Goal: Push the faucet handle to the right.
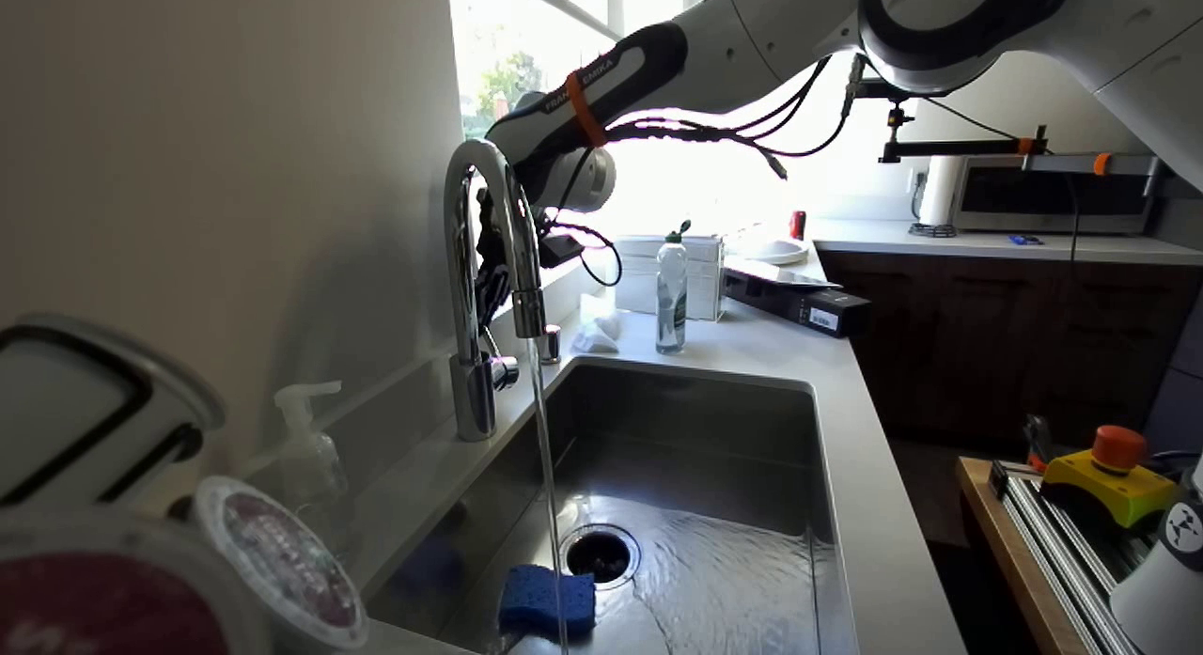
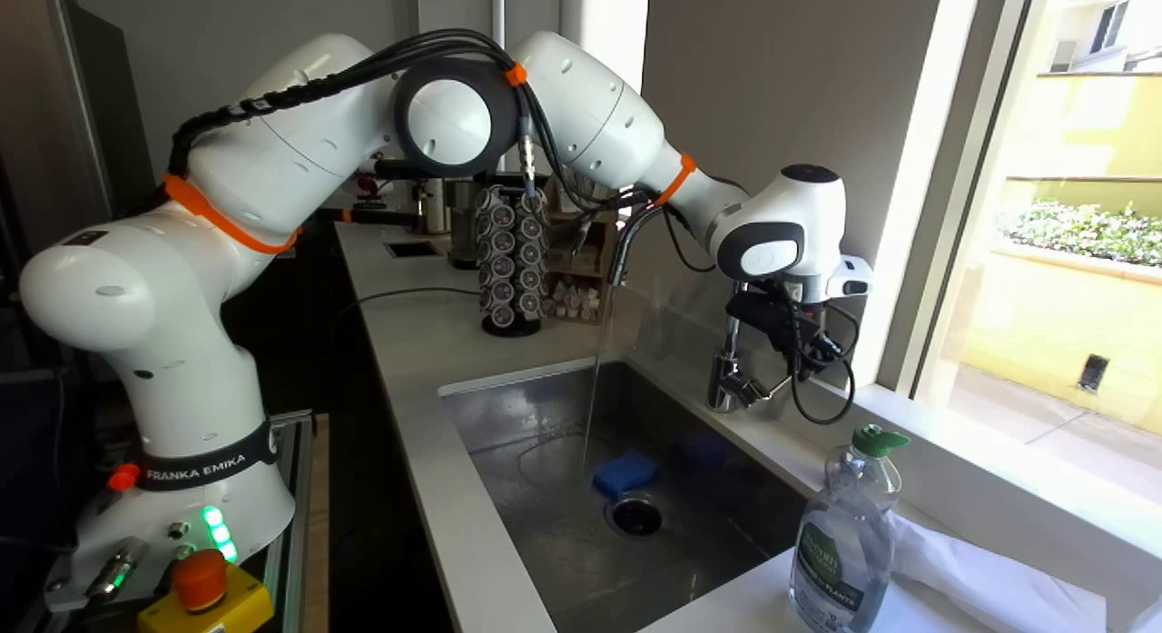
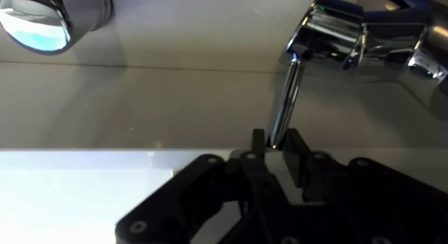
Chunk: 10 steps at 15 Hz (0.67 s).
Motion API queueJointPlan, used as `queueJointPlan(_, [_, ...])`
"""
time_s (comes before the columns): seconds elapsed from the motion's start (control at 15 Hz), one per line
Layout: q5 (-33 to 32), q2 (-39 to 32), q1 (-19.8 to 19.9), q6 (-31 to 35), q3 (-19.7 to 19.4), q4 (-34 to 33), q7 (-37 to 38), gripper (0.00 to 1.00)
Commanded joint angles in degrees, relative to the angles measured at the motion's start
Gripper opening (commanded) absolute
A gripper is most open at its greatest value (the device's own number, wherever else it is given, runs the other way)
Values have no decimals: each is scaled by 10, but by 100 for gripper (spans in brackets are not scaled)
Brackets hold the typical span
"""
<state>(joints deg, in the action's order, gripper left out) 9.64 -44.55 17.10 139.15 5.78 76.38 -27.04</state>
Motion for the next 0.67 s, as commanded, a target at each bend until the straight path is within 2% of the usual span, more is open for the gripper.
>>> queueJointPlan(0.0, [-16,-42,-15,-2,-10,-24,10,54])
queueJointPlan(0.4, [-20,-64,-13,-2,-7,-28,8,99])
queueJointPlan(0.6, [-18,-66,-7,3,-6,-33,7,100])
